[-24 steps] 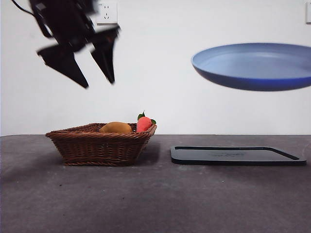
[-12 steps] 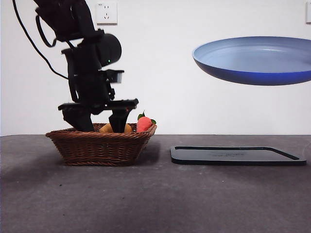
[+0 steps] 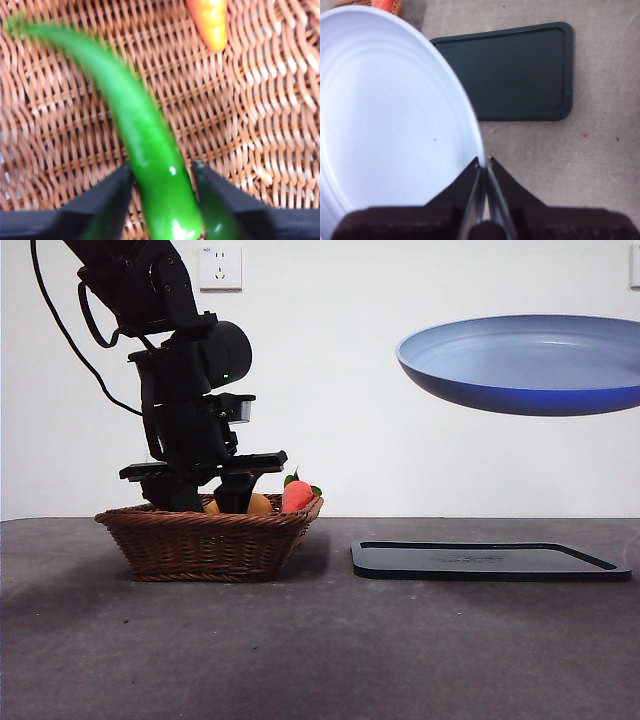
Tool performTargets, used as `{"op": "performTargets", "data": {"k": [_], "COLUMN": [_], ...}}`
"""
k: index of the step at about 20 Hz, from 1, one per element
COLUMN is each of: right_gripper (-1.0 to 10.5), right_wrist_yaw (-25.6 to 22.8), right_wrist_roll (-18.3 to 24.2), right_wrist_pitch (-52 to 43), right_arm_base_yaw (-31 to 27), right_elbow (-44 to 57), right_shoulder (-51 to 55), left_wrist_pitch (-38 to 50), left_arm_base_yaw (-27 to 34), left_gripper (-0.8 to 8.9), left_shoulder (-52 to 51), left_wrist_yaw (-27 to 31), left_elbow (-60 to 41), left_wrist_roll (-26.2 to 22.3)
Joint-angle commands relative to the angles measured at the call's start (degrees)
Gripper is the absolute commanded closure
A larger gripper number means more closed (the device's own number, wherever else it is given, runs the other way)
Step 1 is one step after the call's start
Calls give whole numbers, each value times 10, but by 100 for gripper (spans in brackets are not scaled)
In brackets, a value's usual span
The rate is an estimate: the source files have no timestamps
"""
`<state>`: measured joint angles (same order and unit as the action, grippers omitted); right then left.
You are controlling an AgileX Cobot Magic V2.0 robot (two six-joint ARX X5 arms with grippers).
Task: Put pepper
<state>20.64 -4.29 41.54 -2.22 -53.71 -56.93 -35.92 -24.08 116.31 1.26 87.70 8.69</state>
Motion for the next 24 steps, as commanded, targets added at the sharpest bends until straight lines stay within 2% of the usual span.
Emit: {"op": "performTargets", "data": {"k": [1,10,14,16,20,24], "right_gripper": [944,944,944,944,944,944], "right_wrist_yaw": [4,5,5,22,50,49], "right_wrist_roll": [-3,-5,-22,-32,-68,-84], "right_wrist_pitch": [-9,-10,-20,-30,-56,-64], "right_arm_base_yaw": [0,0,0,0,9,28], "right_elbow": [-12,-12,-12,-12,-12,-12], "right_shoulder": [-3,-18,-52,-82,-160,-224], "left_wrist_pitch": [-1,-12,-28,-31,-31,-17], "left_arm_base_yaw": [-3,-3,-8,-19,-74,-160], "left_gripper": [690,690,690,690,690,690], "left_shoulder": [14,-59,-129,-164,-209,-197], "left_wrist_yaw": [-2,-3,-80,-116,-198,-191], "left_elbow": [13,13,13,13,13,13], "left_wrist_roll": [9,19,19,21,23,1]}}
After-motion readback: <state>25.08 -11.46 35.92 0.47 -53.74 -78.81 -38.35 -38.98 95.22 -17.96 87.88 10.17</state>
